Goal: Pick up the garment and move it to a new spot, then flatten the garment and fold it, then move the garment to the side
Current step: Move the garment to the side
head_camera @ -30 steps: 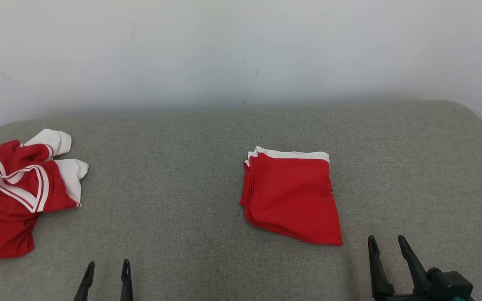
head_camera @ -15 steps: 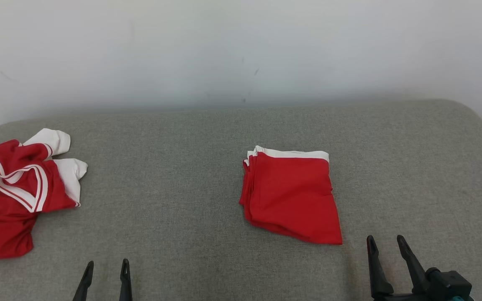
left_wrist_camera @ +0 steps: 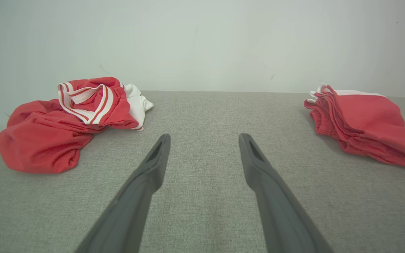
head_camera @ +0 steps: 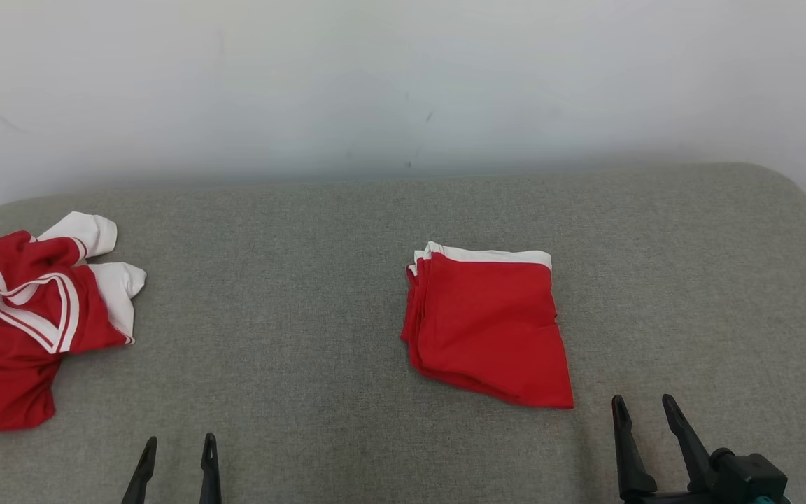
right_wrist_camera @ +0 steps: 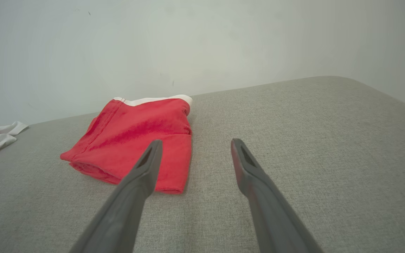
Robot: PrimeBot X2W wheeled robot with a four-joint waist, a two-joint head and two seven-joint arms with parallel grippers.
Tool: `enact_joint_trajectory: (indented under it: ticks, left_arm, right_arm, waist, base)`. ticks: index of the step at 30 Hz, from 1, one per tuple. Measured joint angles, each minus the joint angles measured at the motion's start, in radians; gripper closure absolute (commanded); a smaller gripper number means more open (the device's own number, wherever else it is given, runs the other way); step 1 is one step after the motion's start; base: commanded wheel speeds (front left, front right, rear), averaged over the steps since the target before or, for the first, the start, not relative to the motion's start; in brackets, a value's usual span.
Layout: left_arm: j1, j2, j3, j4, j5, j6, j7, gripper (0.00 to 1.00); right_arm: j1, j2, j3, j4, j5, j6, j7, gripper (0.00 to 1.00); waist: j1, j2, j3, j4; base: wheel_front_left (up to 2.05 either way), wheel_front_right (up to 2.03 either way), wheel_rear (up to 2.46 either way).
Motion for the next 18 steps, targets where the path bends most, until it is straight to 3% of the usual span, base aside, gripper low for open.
enact_joint_trajectory:
  ticks: [11,18]
  left_arm:
    - [-0.002,0.0,-0.008,0.001,0.0,0.0,0.0,0.0]
    - [-0.017,0.0,-0.015,0.004,0.002,-0.005,0.0,0.0]
  right_arm:
    - [-0.016,-0.004,0.001,0.01,0.001,0.0,0.0,0.0]
    - [-0.117,-0.028,-0.005,0.04,-0.023,0.0,0.0,0.0]
  waist:
    - [0.0,0.0,0.006,0.014]
    - [0.0,0.0,0.026,0.026]
  base:
    - [0.0,0.0,0.0]
    - [0.0,0.0,0.0]
